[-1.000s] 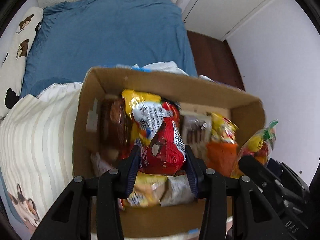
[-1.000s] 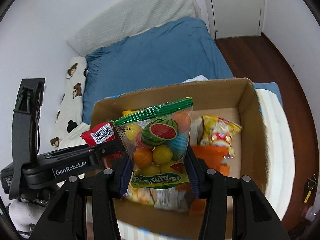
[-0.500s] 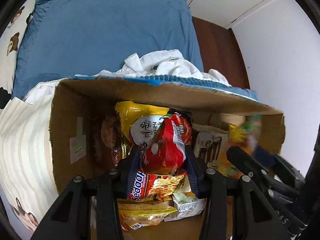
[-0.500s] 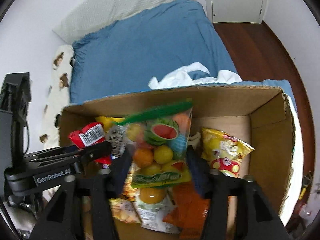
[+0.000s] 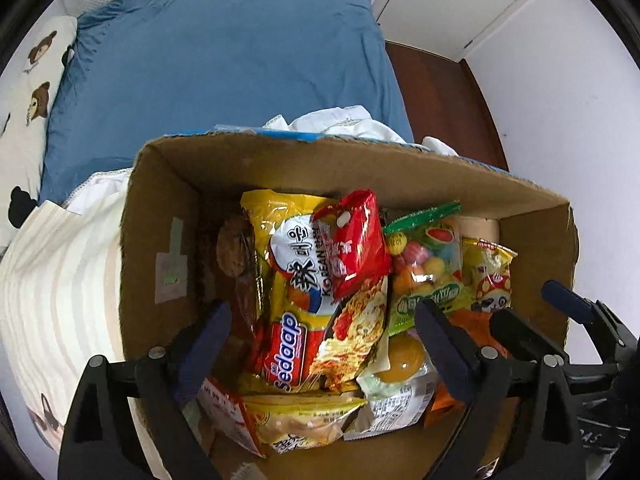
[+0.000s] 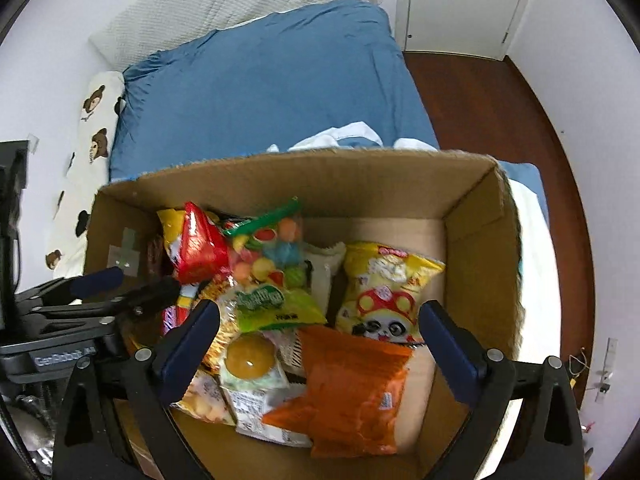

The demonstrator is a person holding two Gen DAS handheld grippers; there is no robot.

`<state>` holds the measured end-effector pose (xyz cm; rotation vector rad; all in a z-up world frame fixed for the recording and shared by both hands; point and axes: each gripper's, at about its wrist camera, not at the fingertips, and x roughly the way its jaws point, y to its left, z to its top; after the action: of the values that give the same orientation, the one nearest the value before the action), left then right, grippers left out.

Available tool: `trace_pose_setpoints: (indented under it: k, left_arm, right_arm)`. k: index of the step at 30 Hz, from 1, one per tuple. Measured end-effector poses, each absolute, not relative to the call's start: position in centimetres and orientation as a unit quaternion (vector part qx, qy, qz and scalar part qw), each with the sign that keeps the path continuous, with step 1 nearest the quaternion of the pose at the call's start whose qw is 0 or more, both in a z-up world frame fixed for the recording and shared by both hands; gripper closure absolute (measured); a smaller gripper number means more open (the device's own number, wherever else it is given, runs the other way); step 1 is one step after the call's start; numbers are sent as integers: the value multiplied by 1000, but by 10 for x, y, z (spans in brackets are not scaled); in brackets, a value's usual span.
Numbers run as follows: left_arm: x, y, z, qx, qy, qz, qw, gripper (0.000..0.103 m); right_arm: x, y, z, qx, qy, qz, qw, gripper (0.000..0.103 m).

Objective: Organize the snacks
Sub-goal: 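Drop both packets into the box and open both tools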

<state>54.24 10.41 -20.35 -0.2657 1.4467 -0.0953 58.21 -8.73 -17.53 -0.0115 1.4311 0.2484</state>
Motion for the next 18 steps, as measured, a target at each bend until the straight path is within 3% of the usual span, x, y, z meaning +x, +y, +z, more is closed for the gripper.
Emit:
trace_pose_setpoints:
  k: [9, 18]
  left_arm:
    - [510, 106, -183, -96, 632, -22, 769, 9]
    - [453, 100, -139, -69, 565, -5, 822, 9]
  right_arm:
    - [558, -102, -174, 15, 649, 109, 753, 1]
    - [507, -121, -136, 18, 596, 105, 796, 1]
